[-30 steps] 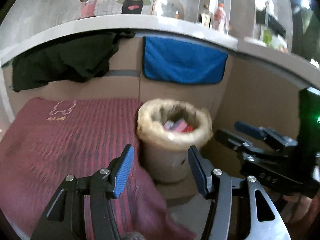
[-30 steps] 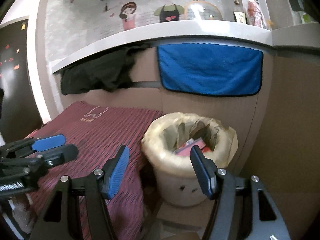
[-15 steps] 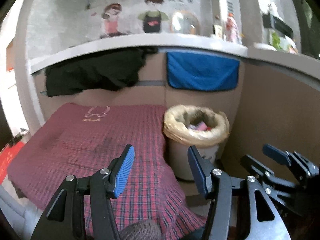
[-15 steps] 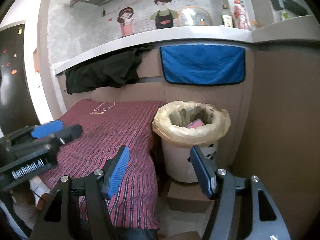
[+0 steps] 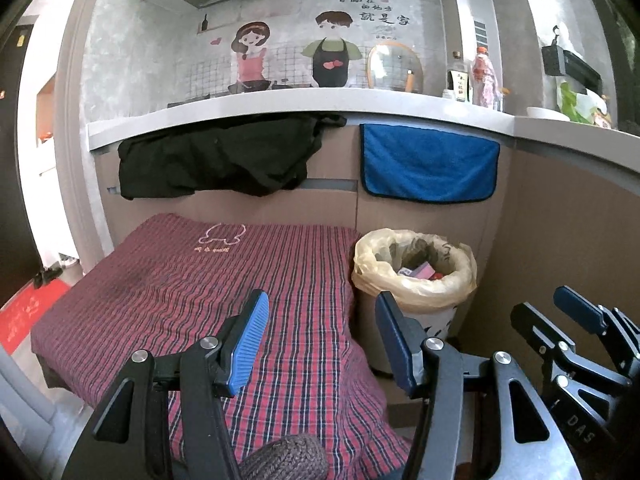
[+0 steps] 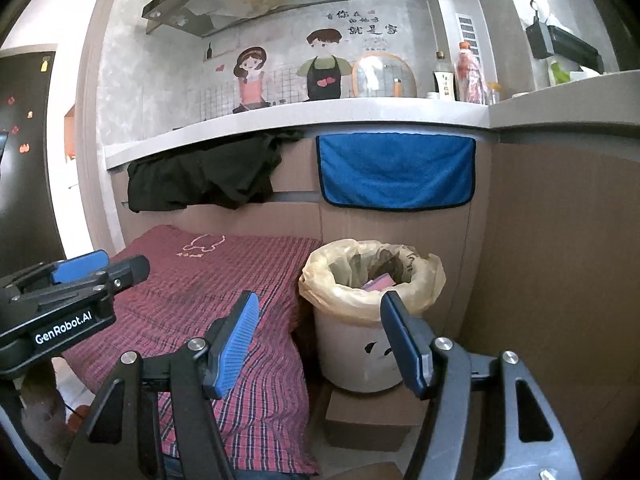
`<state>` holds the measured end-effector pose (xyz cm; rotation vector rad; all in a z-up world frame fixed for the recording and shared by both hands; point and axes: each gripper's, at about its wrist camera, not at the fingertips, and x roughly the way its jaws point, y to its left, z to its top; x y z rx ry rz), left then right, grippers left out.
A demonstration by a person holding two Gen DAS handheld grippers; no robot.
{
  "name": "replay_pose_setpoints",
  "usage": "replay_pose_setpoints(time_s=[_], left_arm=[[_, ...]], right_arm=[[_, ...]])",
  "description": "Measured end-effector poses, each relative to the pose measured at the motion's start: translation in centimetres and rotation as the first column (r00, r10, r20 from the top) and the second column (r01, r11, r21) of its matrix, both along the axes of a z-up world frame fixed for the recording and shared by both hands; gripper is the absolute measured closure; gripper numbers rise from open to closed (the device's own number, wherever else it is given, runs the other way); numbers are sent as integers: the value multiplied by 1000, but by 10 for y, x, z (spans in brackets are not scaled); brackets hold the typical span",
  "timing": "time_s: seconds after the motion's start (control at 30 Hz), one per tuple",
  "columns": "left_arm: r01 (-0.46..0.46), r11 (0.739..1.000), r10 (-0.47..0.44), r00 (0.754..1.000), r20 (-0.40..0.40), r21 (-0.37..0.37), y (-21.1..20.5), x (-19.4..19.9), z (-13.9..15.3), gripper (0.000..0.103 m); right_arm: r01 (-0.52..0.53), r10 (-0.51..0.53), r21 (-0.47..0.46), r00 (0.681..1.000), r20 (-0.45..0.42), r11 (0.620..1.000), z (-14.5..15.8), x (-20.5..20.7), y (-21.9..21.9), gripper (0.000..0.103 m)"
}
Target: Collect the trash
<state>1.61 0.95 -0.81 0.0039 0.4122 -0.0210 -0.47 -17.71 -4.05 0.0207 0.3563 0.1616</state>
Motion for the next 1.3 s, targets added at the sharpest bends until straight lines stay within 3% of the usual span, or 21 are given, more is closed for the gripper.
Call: replay_pose_setpoints(time_s=[1.3], left_arm=[[-3,1000,3,999,32,14,-7,-4,4,47]], right_arm=[[-6,6,0,1000,8,1000,3,-1,-3,42]])
